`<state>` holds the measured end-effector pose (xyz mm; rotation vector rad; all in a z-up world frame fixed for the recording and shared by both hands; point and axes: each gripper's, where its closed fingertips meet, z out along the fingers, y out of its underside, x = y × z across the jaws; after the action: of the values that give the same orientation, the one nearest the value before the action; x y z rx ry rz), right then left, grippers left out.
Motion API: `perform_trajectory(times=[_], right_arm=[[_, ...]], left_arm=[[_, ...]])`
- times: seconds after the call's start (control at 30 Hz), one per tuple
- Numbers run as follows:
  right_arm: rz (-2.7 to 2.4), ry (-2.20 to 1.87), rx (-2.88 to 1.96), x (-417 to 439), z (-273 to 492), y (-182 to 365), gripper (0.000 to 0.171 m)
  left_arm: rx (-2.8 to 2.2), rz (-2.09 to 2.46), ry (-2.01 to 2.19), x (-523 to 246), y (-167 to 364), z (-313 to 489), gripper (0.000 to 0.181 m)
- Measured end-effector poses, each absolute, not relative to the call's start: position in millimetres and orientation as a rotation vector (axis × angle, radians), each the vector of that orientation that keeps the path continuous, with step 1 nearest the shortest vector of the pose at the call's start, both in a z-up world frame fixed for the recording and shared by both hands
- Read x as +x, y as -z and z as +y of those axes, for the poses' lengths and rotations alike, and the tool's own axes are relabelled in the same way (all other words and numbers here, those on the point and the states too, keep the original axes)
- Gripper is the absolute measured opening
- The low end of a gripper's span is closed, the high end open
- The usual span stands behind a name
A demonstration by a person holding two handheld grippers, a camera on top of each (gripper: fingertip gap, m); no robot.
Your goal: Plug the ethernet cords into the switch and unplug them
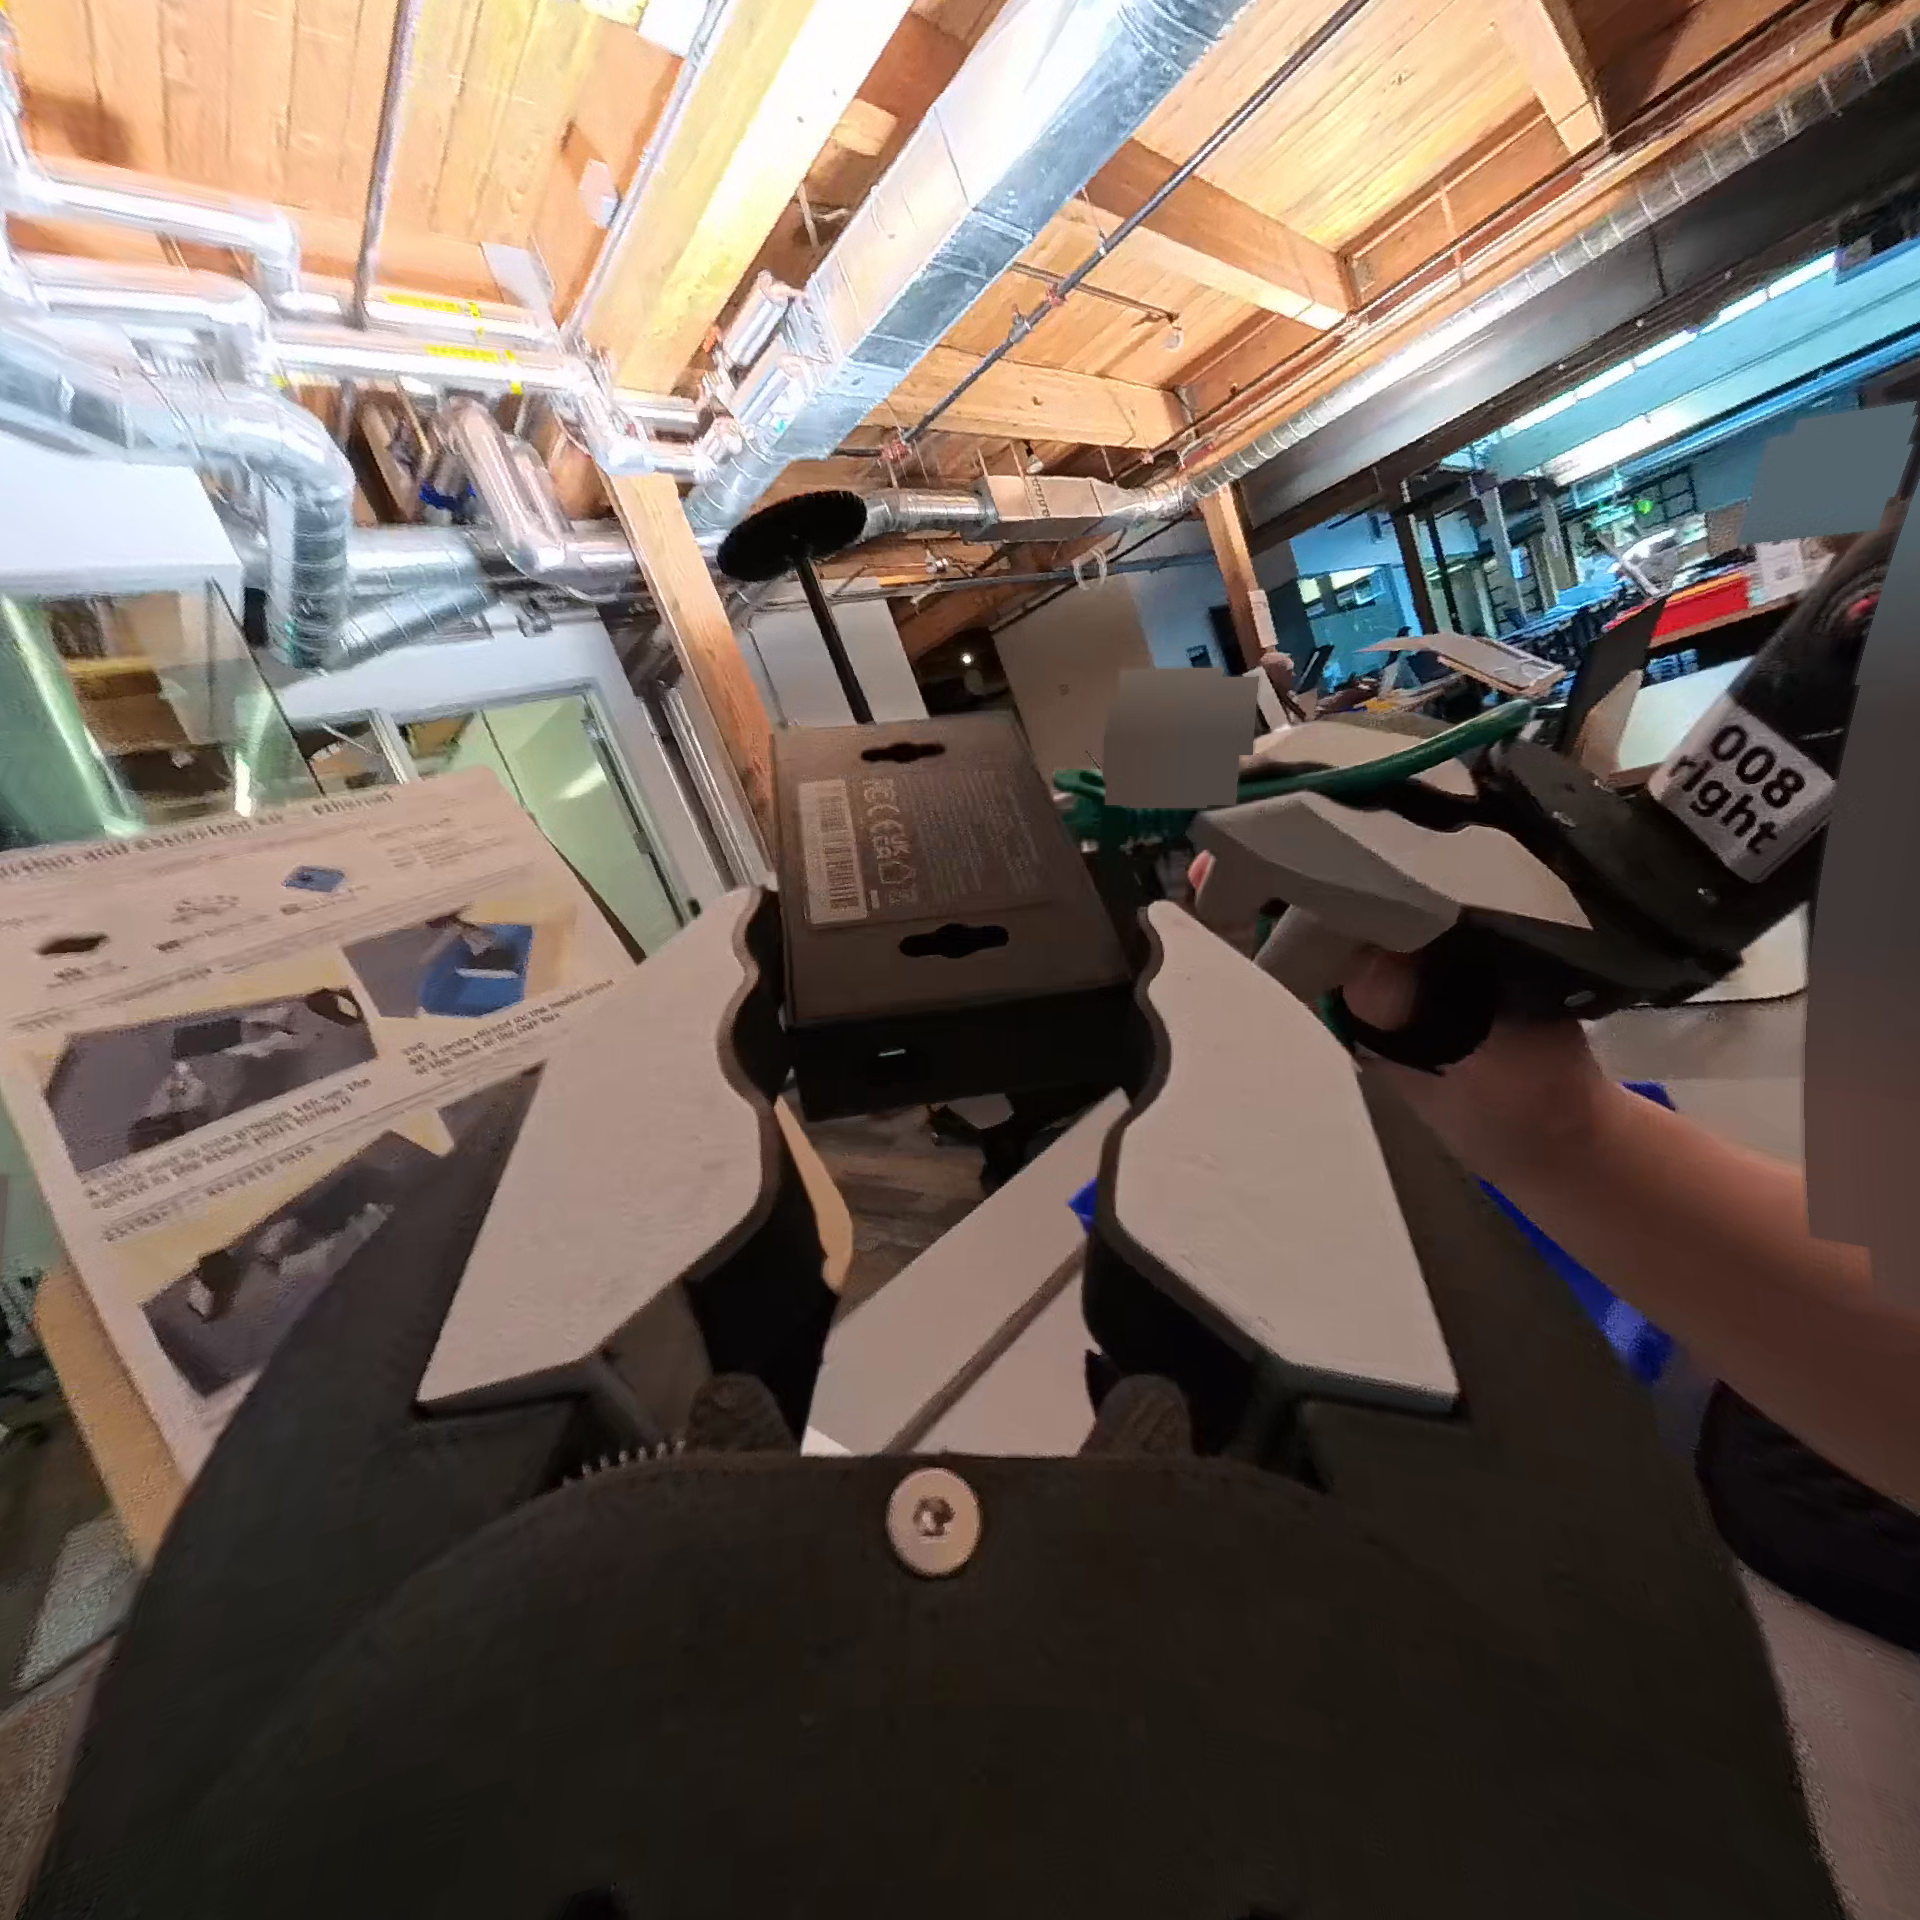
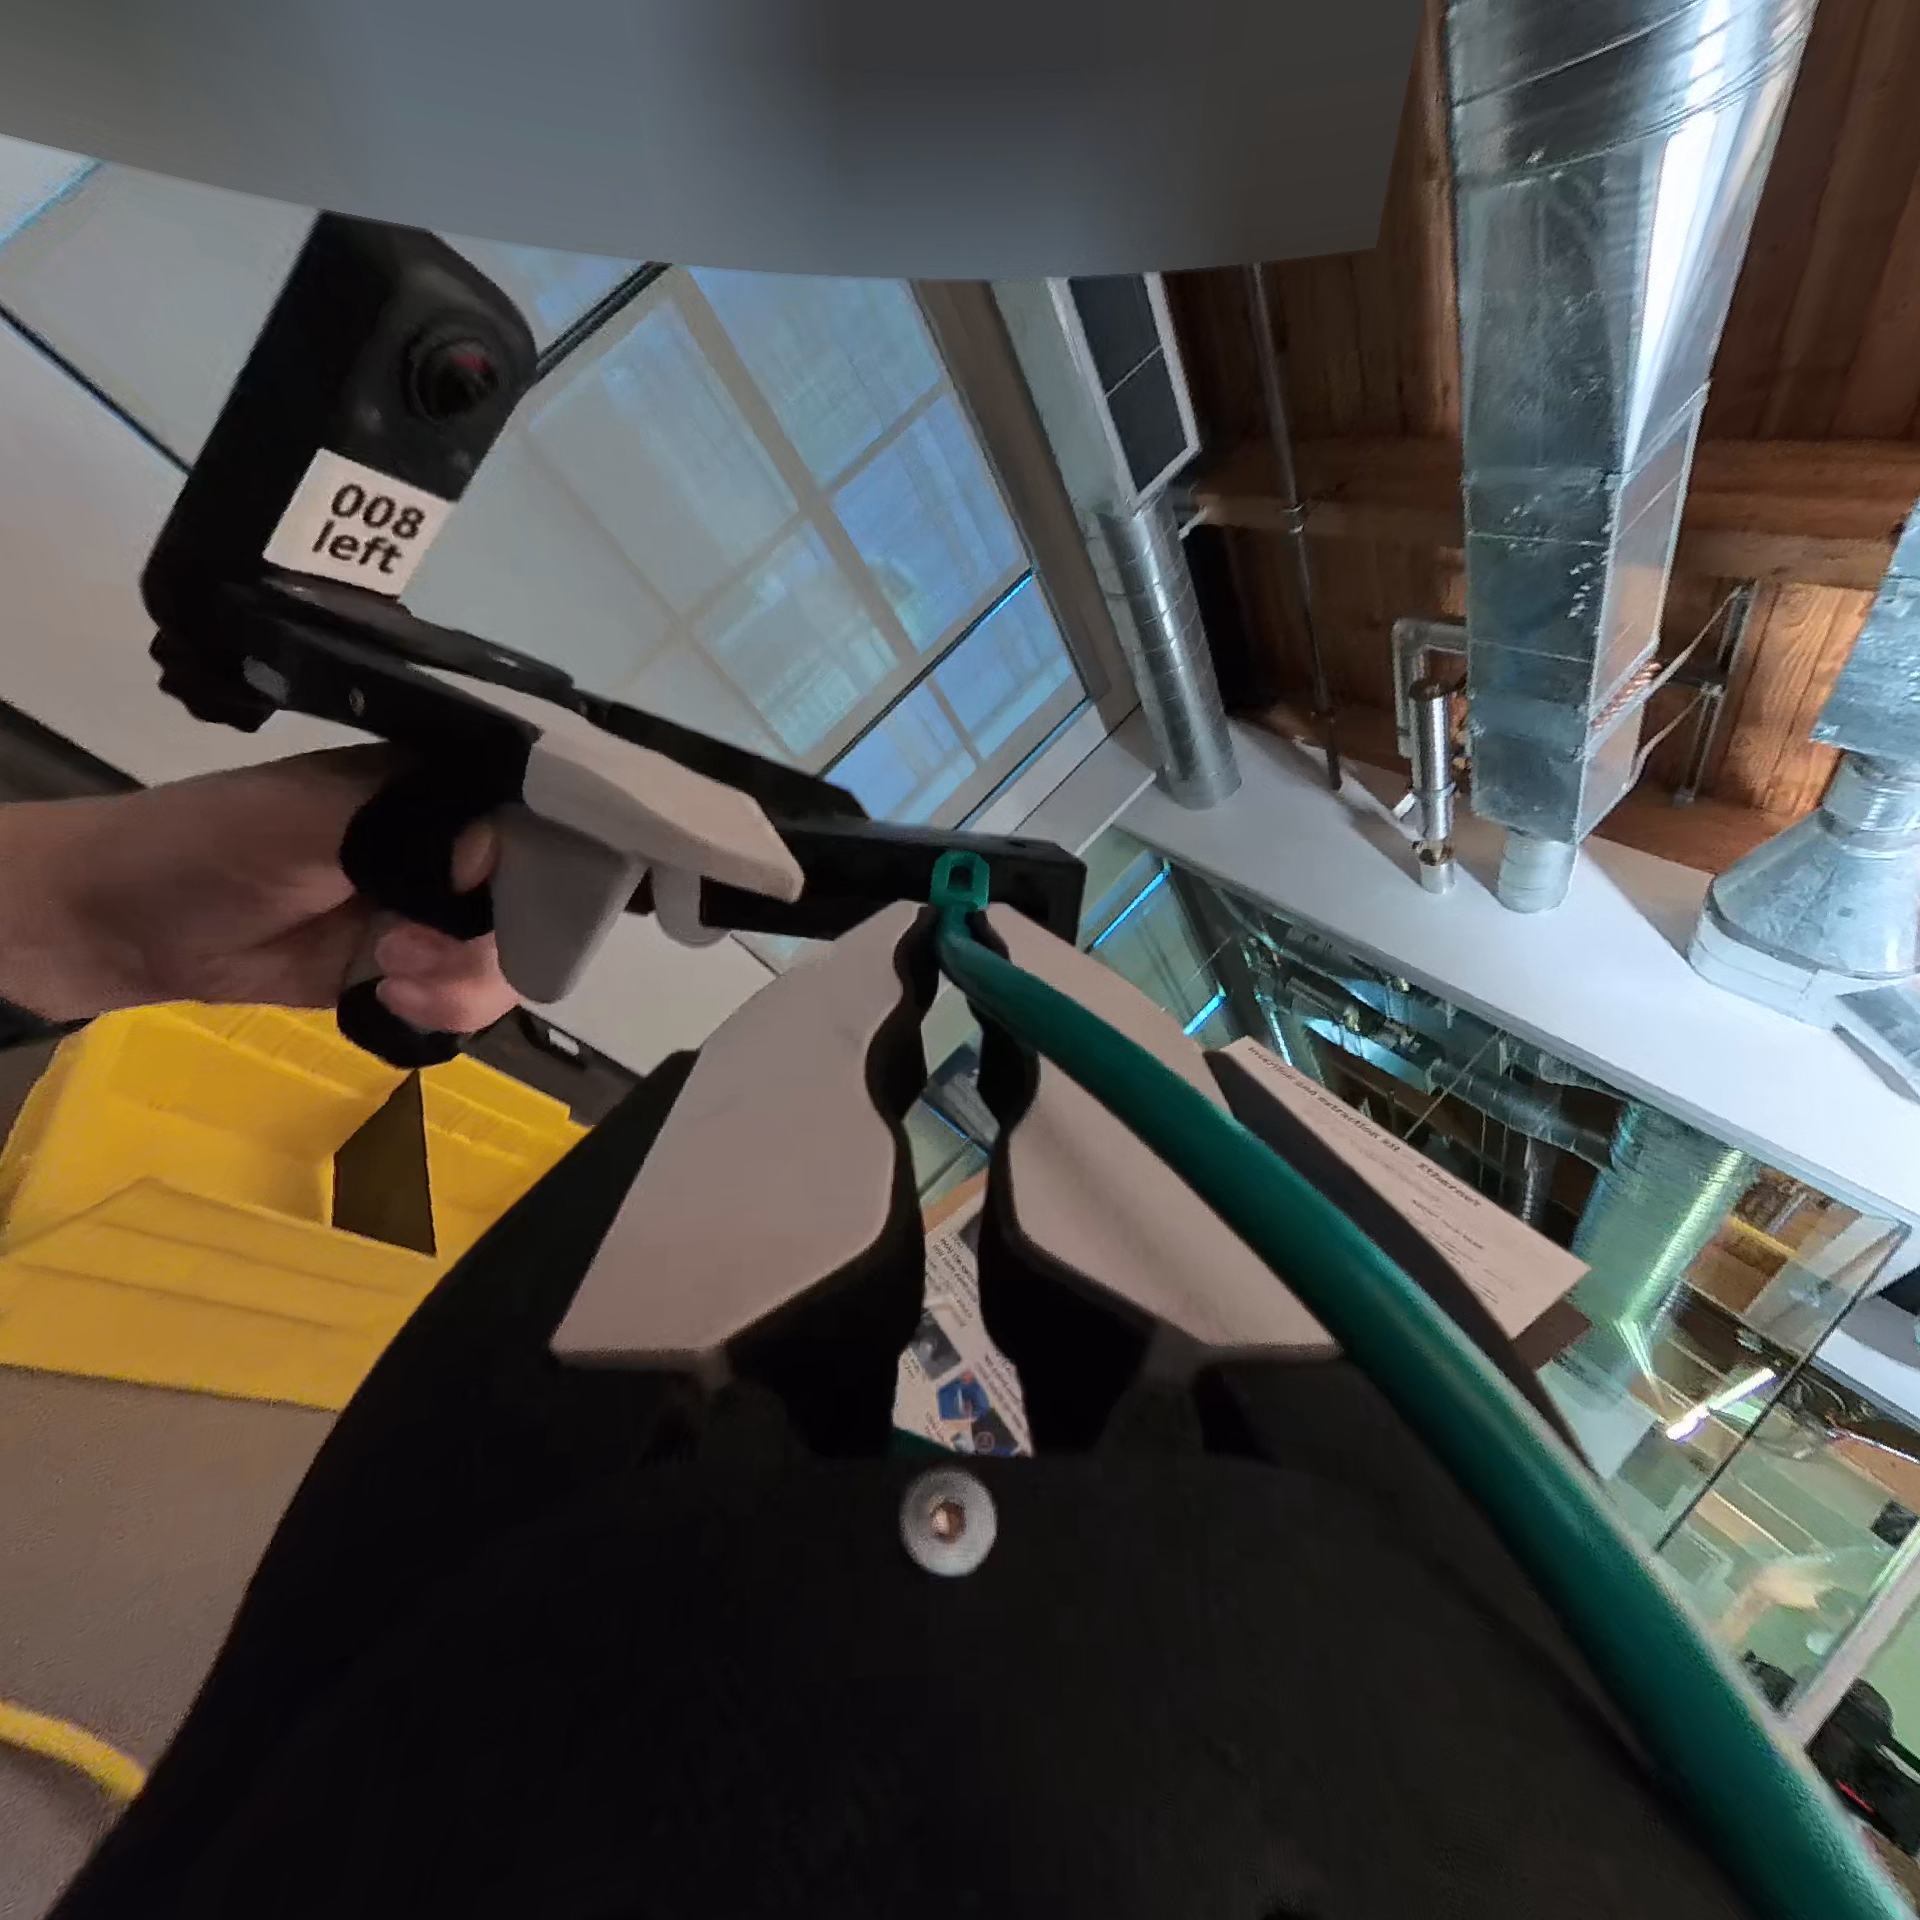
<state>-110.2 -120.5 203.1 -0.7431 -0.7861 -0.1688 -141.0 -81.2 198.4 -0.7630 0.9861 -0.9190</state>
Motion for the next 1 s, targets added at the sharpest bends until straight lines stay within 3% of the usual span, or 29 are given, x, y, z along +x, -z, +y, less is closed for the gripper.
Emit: perform_trajectory(times=[0.03, 0.23, 0.43, 0.67, 1.0], right_arm=[[-0.769, 0.181, -0.751, -109.2, -118.8, -204.7, 0.006], [-0.727, 0.12, -1.115, -87.3, -44.2, -162.1, 0.007], [-0.735, -0.149, -1.774, -42.8, 25.4, -42.3, 0.014], [-0.832, -0.253, -2.388, -21.1, 10.4, 66.9, 0.015], [-0.988, -0.065, -2.588, 19.2, -55.0, 65.0, 0.018]], left_arm=[[-0.787, 0.98, 0.898, -140.2, -198.7, -78.7, 0.062], [-1.021, 0.9, 0.724, -132.5, -172.7, -19.1, 0.062], [-1.423, 0.792, 0.991, -99.0, -81.5, 65.7, 0.062], [-1.663, 0.843, 0.708, -94.7, 12.6, 122.8, 0.062], [-1.885, 1.099, 0.615, -95.1, 92.5, 121.9, 0.062]])
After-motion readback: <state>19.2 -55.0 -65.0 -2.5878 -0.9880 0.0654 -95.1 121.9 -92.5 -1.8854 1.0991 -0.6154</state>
